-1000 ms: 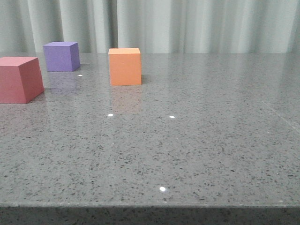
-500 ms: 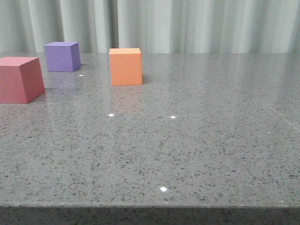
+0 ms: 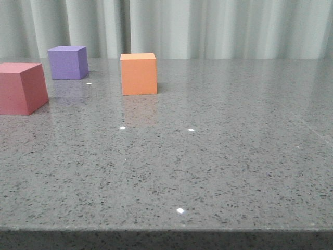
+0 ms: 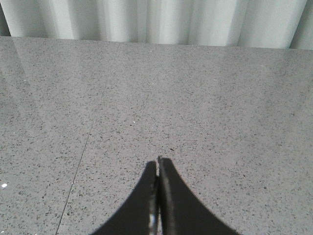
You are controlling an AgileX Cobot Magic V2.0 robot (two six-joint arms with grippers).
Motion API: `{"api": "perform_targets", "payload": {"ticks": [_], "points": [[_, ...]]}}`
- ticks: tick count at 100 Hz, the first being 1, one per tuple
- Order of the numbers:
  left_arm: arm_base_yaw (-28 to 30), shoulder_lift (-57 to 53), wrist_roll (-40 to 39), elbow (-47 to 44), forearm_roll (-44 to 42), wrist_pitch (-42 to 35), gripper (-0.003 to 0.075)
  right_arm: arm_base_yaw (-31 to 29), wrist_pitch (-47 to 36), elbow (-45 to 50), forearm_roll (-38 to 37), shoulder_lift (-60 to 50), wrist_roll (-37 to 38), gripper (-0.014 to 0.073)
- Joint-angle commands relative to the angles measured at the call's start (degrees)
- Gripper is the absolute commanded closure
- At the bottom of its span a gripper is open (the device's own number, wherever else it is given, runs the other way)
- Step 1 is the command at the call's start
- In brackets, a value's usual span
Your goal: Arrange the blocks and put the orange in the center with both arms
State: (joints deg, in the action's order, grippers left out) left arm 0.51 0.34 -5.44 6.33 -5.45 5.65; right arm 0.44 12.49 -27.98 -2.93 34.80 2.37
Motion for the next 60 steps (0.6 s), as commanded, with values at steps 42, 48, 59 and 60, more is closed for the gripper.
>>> {"api": "perform_targets", "payload": {"ticks": [42, 48, 59, 60], "points": [[0.0, 36.0, -0.4, 43.7, 1.8, 33.1, 0.0741, -0.3, -4.6, -1.5, -0.6, -0.2, -0.6, 0.0682], [0.0, 39.9, -0.4, 47.3, 1.8, 36.7, 0.0741, -0.3, -4.6, -1.5, -0.6, -0.2, -0.6, 0.0682], [0.0, 45.5, -0.4, 51.4, 1.8, 39.8, 0.0741, -0.3, -4.6, -1.5, -0.6, -0.2, -0.6, 0.0682], [0.0, 45.7, -0.4, 51.6, 1.8, 40.1, 0.0741, -0.3, -4.6, -1.5, -0.6, -0.2, -0.6, 0.0682]]}}
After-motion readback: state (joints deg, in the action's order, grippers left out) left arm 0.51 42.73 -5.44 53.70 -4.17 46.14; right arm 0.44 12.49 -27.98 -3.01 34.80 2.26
